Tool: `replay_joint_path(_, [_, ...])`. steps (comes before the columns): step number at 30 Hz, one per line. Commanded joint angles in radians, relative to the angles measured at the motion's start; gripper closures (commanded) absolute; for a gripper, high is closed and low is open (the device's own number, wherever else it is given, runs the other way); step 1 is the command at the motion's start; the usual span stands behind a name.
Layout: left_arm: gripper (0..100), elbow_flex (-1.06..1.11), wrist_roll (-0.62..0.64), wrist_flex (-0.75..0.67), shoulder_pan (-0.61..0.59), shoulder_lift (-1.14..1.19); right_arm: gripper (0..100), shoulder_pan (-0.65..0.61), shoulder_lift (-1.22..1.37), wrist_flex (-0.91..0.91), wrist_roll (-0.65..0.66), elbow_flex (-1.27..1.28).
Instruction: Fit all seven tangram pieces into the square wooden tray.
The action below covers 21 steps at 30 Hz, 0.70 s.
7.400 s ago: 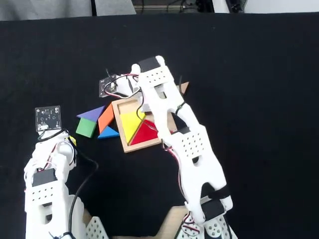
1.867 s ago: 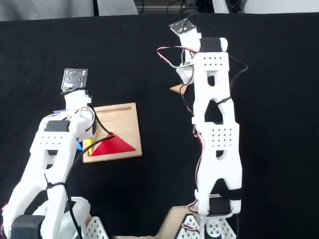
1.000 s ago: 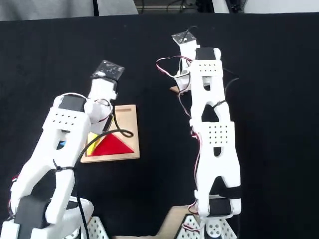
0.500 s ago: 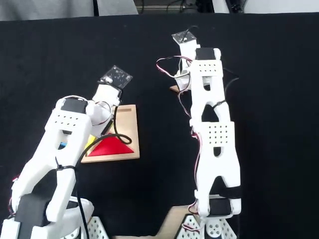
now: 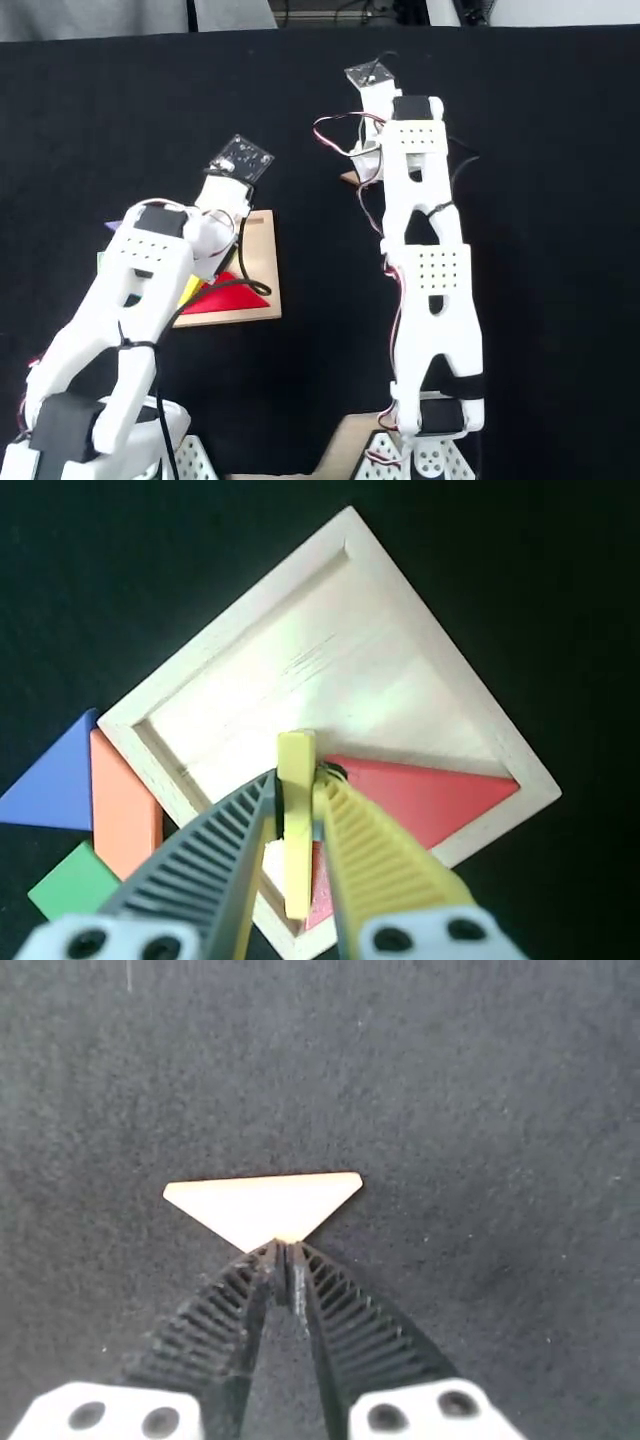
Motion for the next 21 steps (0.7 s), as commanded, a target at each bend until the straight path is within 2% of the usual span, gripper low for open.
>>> replay_joint_path(1, [97, 0.048, 0.008, -0.052, 0.013, -0.002, 98.8, -0.014, 0.015, -0.021, -0.006, 0.008])
replay_joint_path(6, [96, 0.065, 0.003, -0.06, -0.012, -0.012, 98.8, -0.014, 0.015, -0.021, -0.006, 0.008])
replay_joint_path(12, [83, 0.067, 0.009, -0.064, -0.091, -0.012, 98.8, -0.014, 0.015, -0.021, -0.006, 0.008])
replay_joint_path(21, [84, 0.047, 0.005, -0.066, -0.124, -0.012, 98.8, -0.014, 0.015, -0.021, -0.006, 0.008])
